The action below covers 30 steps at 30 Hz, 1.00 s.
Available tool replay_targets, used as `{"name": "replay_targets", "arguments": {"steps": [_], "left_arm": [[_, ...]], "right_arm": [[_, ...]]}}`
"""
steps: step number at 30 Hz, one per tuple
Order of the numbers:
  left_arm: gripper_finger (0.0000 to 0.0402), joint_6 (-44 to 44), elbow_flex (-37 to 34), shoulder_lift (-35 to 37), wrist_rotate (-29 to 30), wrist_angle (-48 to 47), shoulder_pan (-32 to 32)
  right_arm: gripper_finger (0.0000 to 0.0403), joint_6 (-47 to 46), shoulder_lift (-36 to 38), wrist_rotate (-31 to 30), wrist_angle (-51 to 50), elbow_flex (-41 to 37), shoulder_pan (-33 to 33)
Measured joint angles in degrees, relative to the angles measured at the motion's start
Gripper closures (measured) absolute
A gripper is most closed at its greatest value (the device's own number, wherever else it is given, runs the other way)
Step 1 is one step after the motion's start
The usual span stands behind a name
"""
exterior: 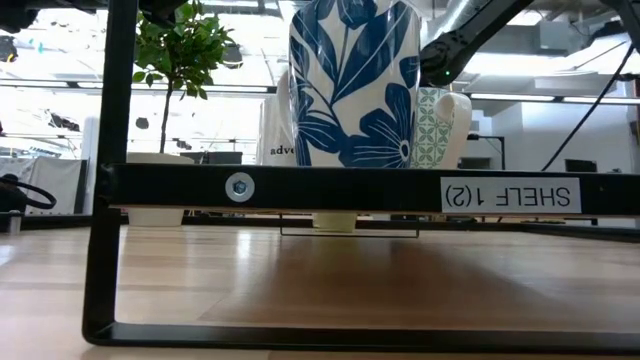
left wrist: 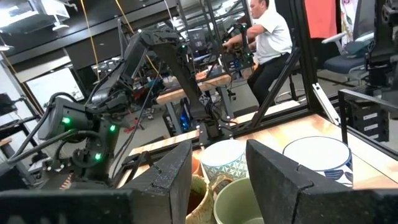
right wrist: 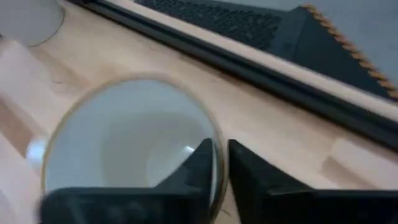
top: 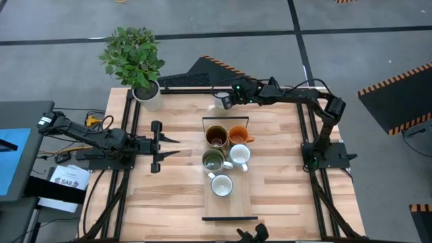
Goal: Place coffee mugs
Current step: Put the light green mug on the shelf
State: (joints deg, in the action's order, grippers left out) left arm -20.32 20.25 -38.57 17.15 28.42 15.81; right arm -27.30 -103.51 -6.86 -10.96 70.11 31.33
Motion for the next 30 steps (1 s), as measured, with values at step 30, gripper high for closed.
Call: {"name": "replay_targets", "arguments": {"steps": [30], "left_arm": [[0.0265, 0.0, 0.0, 0.0, 0.0, -0.7, 0.0]], "right_arm": [[0.0366, 6.1, 49.8, -21.9, -47.8, 0.1, -25.7]]}}
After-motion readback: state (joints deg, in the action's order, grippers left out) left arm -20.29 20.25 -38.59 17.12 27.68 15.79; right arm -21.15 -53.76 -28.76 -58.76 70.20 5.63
